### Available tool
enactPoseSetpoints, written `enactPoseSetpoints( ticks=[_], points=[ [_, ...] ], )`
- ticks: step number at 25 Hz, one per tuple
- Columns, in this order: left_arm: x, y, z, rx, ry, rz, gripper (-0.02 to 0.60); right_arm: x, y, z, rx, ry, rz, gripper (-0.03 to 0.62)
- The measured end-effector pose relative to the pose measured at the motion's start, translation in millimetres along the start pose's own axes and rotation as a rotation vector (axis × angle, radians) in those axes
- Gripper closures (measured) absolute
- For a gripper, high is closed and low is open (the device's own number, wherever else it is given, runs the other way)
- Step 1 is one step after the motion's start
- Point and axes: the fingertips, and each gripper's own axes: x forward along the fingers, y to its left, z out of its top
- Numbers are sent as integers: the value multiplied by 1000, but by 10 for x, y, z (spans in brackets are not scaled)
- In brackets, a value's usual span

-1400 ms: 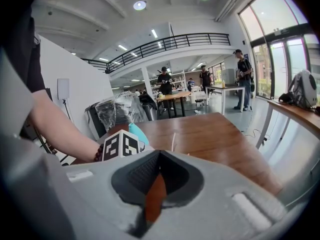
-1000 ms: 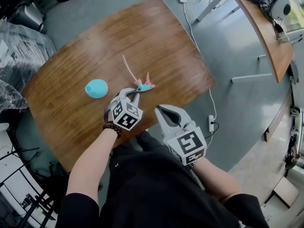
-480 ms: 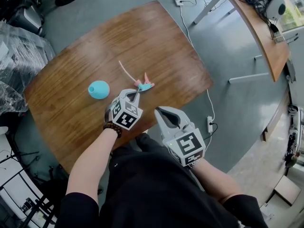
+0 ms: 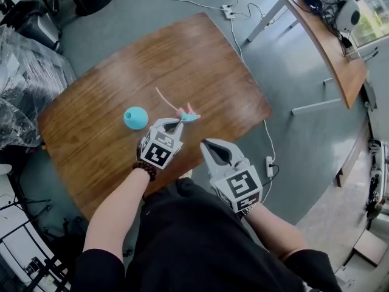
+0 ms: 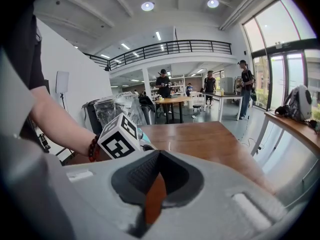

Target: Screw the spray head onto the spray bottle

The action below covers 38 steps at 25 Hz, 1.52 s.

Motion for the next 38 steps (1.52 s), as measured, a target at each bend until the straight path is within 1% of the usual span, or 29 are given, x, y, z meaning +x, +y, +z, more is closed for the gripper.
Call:
enactPoseSetpoints(
  ticks=[2,9,15,16,17,20,25,29,33,38],
  points=[
    [-90,-23,72,-44,-21,-25,563,-8,2,29,-18,-5,-8,602],
    [-436,-78,321,-192,-88,-128,563,-17,35,149,-133,5,-11,602],
    [-717,-119,543,-306,-148,-227,563,-7,108,280,-286,5,-11,600],
    [-762,-123,574,-322,-157,-242,563,-6,133,302,-321,6,-9,573],
    [-806,-129,602,-334,-164,-256,563,-7,157,325,-357,7,-8,544],
    [-936,-156,663,-356,-181,-294,563,-16,211,376,-490,16,-22,518],
    [-1134,-187,740,-409,-205,-367,563,42,315,457,-771,41,-35,449],
    [-1272,-199,778,-429,-217,-414,563,118,395,559,-975,62,-36,399],
    [-1395,-233,808,-443,-232,-461,563,221,451,579,-1179,106,-10,385],
    [-1508,-302,833,-451,-251,-517,562,360,499,592,-1323,146,35,385]
  ],
)
